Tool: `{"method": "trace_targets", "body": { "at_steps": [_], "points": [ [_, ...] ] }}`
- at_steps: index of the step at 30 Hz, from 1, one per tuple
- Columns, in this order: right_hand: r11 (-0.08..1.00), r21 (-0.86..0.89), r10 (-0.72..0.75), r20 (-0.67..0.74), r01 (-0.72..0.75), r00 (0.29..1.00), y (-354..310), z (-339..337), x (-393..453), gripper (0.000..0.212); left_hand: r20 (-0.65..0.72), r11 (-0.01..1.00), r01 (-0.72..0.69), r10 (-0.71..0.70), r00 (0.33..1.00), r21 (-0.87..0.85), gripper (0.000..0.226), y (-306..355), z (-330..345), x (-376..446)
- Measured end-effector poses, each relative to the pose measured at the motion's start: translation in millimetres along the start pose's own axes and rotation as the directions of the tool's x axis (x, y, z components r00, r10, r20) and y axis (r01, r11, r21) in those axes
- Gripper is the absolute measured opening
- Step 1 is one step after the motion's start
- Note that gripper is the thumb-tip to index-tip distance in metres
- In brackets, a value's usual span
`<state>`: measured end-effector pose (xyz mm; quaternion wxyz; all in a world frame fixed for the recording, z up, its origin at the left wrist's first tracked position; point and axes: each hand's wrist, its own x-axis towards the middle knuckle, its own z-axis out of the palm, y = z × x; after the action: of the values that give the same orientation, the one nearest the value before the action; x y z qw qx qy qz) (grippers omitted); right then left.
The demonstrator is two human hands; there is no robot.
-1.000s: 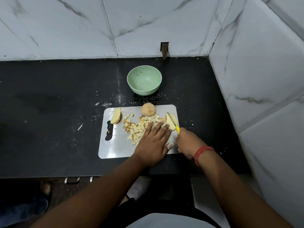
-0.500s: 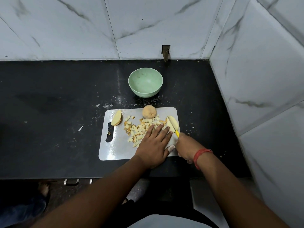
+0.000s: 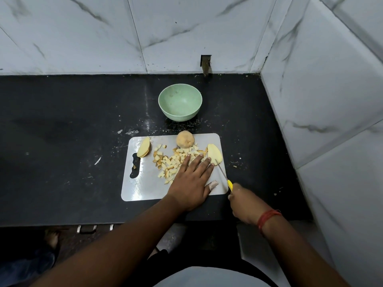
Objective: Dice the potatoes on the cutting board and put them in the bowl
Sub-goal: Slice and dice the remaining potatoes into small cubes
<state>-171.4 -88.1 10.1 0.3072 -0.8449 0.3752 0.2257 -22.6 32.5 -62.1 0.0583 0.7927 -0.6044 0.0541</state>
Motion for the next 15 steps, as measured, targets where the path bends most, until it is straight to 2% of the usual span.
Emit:
{"method": "trace_targets", "body": {
  "at_steps": [8,11,13,15],
  "points": [
    [0.999,-0.041,-0.031,0.023,0.032,0.999,7.0,-1.9,-12.1,0.024,0.043,1.000,0.009,-0.008,0.999,-0.016,0.065,0.2,-1.4,-0.4],
    [0.998,-0.057,-0.028,0.032,0.030,0.999,11.4,-5.0,-16.0,0.009,0.050,1.000,-0.001,0.002,0.999,-0.017,0.065,-0.8,-0.9,-0.6],
    [1.000,0.005,-0.031,-0.020,0.031,0.999,10.5,-8.4,-16.8,0.003,0.065,1.000,-0.001,0.002,0.998,-0.016,0.067,-1.6,-1.2,0.1],
    [0.994,0.103,-0.015,-0.101,0.025,0.995,6.7,-12.3,-15.8,0.011,0.081,1.000,0.006,-0.005,0.997,-0.014,0.069,-1.8,-1.4,1.1]
  ]
}}
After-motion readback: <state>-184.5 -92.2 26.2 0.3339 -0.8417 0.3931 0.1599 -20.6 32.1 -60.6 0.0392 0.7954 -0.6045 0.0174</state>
